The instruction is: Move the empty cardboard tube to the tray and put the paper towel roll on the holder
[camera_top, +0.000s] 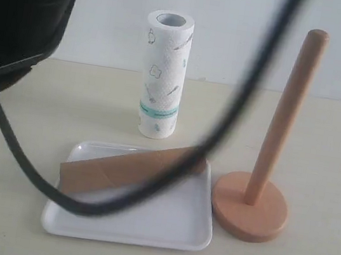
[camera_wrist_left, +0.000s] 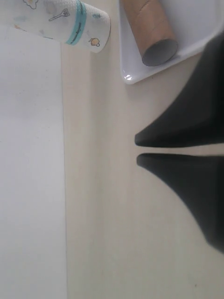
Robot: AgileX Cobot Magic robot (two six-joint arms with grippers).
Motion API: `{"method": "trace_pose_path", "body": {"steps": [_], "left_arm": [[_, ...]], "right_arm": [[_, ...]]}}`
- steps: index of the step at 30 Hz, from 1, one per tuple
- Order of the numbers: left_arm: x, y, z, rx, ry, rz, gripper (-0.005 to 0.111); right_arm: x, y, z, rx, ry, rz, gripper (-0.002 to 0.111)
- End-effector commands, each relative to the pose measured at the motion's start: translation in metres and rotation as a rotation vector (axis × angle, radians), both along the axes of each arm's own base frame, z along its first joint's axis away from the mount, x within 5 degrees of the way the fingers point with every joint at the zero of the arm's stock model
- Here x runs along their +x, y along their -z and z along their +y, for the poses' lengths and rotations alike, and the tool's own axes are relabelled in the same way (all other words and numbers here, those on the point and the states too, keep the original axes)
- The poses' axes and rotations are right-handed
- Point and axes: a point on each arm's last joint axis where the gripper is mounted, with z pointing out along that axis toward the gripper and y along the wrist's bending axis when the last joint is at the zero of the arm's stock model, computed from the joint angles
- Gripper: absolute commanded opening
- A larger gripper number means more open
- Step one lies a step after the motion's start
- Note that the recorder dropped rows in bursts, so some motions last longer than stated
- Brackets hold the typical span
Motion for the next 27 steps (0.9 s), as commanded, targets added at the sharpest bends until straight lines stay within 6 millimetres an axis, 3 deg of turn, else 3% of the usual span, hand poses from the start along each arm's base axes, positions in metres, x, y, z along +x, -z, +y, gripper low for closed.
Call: {"method": "trace_pose_path", "body": {"steps": [1, 3, 6, 8, 9, 10, 12, 14, 18, 27], "left_arm": [[0.0, 0.001, 0.0, 0.005, 0.003, 0.001, 0.004], [0.0, 0.001, 0.0, 0.005, 0.003, 0.001, 0.004], [0.0, 0.001, 0.0, 0.005, 0.003, 0.001, 0.004], [0.0, 0.001, 0.0, 0.005, 0.003, 0.001, 0.004], [0.0, 0.001, 0.0, 0.005, 0.003, 0.001, 0.004], [0.0, 0.001, 0.0, 0.005, 0.003, 0.001, 0.004], [0.0, 0.001, 0.0, 0.005, 0.003, 0.001, 0.004], [0.0, 0.001, 0.0, 0.005, 0.003, 0.001, 0.004], [0.0, 0.001, 0.0, 0.005, 0.003, 0.001, 0.004], [0.0, 0.001, 0.0, 0.005, 0.003, 0.001, 0.004]], "right_arm": [[-0.034, -0.022, -0.062, 0.036, 0.028, 0.029, 0.0], [-0.049, -0.026, -0.105, 0.062, 0.089, 0.057, 0.0], [-0.065, -0.016, -0.18, 0.088, 0.229, 0.019, 0.0], [-0.06, -0.011, -0.218, 0.101, 0.367, -0.123, 0.0], [-0.055, -0.007, -0.251, 0.136, 0.517, -0.257, 0.0], [-0.054, -0.004, -0.266, 0.159, 0.577, -0.307, 0.0], [-0.055, 0.004, -0.313, 0.283, 0.766, -0.454, 0.0], [-0.065, 0.011, -0.338, 0.447, 0.876, -0.345, 0.0], [-0.079, 0.011, -0.374, 0.622, 0.92, -0.281, 0.0], [-0.089, 0.013, -0.404, 0.745, 0.923, -0.264, 0.0]]}}
